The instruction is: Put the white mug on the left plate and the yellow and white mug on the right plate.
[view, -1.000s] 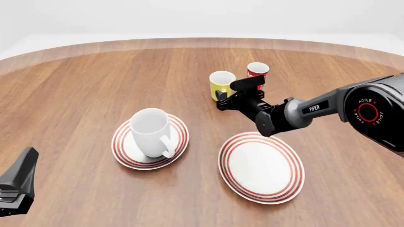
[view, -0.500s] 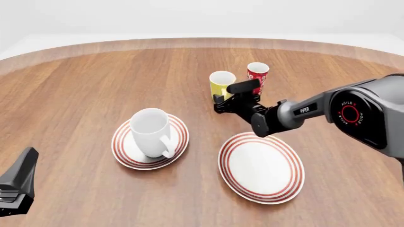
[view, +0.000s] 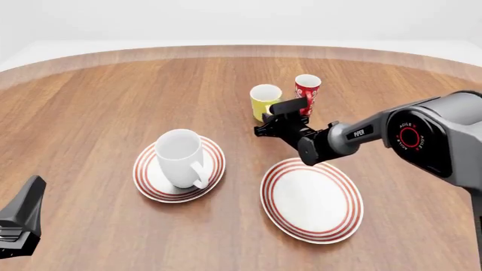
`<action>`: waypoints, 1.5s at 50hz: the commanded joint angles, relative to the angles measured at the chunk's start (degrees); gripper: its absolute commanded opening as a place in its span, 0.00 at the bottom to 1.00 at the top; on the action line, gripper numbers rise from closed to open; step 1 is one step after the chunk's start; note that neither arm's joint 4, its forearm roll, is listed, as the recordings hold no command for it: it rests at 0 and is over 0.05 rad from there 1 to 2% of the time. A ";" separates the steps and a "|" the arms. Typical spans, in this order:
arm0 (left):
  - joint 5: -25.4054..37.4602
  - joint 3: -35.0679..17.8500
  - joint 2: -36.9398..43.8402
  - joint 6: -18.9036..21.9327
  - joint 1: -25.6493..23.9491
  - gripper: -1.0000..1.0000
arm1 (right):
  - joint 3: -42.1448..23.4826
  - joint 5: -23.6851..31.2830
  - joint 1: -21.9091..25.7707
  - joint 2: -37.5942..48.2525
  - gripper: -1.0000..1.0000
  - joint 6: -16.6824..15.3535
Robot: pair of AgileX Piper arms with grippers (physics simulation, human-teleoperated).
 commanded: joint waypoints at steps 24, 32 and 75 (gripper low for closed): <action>0.00 0.00 0.00 0.00 0.00 1.00 | 12.06 -3.79 -0.10 -13.21 0.00 -3.96; 0.00 0.00 0.00 0.00 0.00 1.00 | 17.13 -4.51 0.39 -18.72 0.00 -4.33; 0.00 0.00 0.00 0.00 0.00 1.00 | 44.75 -4.76 2.12 -51.49 0.00 -5.04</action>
